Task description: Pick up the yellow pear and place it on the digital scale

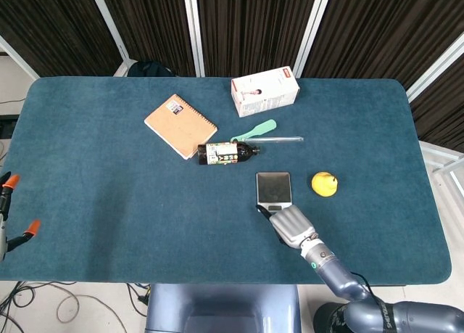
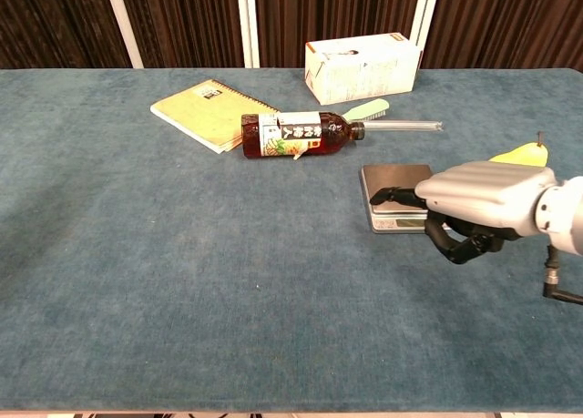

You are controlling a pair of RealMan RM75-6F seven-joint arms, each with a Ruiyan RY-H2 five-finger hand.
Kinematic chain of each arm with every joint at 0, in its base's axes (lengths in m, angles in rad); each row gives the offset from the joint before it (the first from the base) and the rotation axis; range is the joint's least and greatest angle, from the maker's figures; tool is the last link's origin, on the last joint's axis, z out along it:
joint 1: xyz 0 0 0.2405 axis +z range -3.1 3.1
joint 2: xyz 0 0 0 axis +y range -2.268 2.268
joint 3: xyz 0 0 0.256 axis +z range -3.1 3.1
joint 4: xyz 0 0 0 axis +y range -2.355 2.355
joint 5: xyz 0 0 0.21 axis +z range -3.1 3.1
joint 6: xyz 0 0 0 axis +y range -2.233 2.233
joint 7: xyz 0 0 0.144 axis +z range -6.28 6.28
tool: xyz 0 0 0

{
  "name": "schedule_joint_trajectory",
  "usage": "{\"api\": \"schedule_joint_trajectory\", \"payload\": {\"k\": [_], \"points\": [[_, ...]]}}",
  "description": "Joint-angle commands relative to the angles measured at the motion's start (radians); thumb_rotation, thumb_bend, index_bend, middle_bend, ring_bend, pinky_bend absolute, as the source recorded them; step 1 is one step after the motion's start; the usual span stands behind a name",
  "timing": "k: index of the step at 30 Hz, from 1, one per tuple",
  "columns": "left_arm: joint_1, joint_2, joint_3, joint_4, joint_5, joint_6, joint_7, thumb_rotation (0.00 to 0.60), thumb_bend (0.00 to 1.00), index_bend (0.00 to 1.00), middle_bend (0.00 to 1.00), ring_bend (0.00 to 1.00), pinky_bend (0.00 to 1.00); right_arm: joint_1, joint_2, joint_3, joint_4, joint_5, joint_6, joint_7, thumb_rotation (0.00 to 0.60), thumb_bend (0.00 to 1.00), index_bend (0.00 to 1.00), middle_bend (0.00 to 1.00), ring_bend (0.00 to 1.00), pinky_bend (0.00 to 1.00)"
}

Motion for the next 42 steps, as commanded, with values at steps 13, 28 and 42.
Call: {"api": "schedule_joint_trajectory", "payload": {"k": [13,28,42], "points": [[0.002,0.008,-0.004,-0.004,-0.007,0.001,-0.009,0.6,0.19,0.09,0.05,0.0,0.08,0.071,-0.079,-0.03,0.032,0.15,0.064,-0.082,0.6,0.97,0.02,0.77,0.81,0.75],[0.002,0.008,-0.005,-0.005,-0.008,0.001,-0.006,0.6,0.19,0.09,0.05,0.0,0.08,0.069,-0.082,-0.07,0.056,0.123,0.084,-0.028,0.6,0.97,0.05,0.77,0.81,0.75],[0.001,0.005,-0.006,-0.005,-0.01,0.002,0.001,0.6,0.19,0.09,0.05,0.0,0.08,0.075,-0.077,-0.09,0.076,0.121,0.092,0.0,0.6,0.97,0.06,0.77,0.81,0.75]]}}
